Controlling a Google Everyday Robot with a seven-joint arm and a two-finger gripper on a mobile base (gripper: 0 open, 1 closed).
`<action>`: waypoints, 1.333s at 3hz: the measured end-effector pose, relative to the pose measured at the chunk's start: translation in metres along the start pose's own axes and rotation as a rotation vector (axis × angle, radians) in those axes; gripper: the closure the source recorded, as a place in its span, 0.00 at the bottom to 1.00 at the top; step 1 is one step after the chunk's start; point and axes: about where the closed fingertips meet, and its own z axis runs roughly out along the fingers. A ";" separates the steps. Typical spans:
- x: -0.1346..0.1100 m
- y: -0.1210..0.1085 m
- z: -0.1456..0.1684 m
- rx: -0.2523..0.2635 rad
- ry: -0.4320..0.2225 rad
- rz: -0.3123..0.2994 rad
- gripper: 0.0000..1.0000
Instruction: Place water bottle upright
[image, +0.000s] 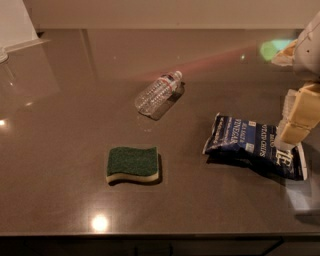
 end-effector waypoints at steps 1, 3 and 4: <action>0.000 0.000 0.000 0.000 0.000 0.000 0.00; -0.041 -0.014 0.008 -0.011 -0.052 -0.172 0.00; -0.068 -0.031 0.020 -0.012 -0.070 -0.295 0.00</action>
Offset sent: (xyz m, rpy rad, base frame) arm 0.0201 0.0375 0.0003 -0.0024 -0.0044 0.1849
